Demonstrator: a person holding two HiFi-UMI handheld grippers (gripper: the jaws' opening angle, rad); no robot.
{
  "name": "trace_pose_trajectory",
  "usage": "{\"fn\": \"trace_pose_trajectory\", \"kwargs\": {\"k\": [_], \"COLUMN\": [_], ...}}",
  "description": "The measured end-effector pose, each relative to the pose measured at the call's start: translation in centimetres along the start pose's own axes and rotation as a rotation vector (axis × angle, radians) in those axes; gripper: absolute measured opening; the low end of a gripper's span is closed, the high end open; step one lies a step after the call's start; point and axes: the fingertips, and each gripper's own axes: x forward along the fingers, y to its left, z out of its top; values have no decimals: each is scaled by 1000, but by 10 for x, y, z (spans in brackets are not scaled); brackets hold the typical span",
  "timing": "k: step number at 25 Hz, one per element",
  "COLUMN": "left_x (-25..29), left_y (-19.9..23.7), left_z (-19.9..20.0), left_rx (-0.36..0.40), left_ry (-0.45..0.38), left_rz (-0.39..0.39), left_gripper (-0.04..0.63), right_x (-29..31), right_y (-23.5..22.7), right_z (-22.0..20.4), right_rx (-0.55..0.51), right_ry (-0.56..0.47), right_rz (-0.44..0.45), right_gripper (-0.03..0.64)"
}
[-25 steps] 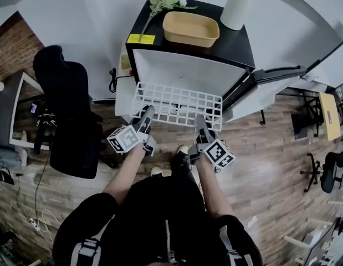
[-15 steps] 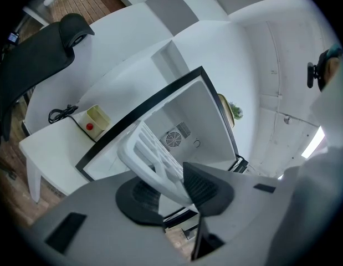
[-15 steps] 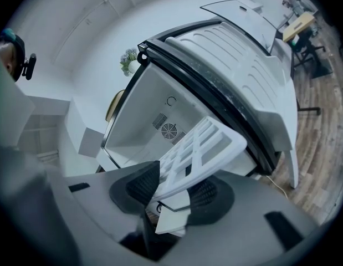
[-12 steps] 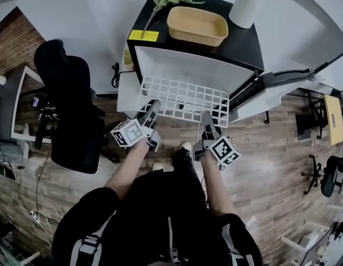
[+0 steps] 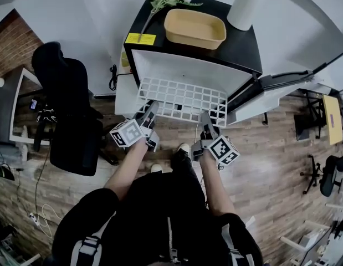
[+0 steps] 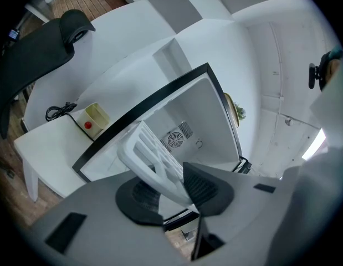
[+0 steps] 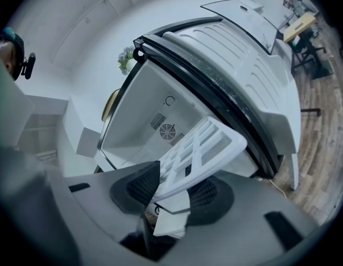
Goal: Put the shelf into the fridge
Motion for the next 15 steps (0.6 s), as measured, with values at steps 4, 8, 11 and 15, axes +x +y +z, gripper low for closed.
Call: {"fn": "trace_pose_trajectory", "kwargs": {"k": [4, 8, 11, 15], "left_x": [2, 1, 2, 2], "left_y": [-3, -6, -6, -2], "left_z": [2, 1, 2, 1], "left_rx": [0, 4, 2, 2], "left_ry": [-6, 0, -8, -21], "left_rz": [-5, 6, 1, 5], "left_gripper": [126, 126, 126, 126], "right_x": [1, 2, 3, 4], "right_y": [1, 2, -1, 1], "right_z": [3, 5, 4, 5], "right_rx": [-8, -8, -4, -5], "right_ry": [-5, -11, -15, -27], "right_rz": [-2, 0, -2, 7], "right_gripper": [150, 150, 149, 149]}}
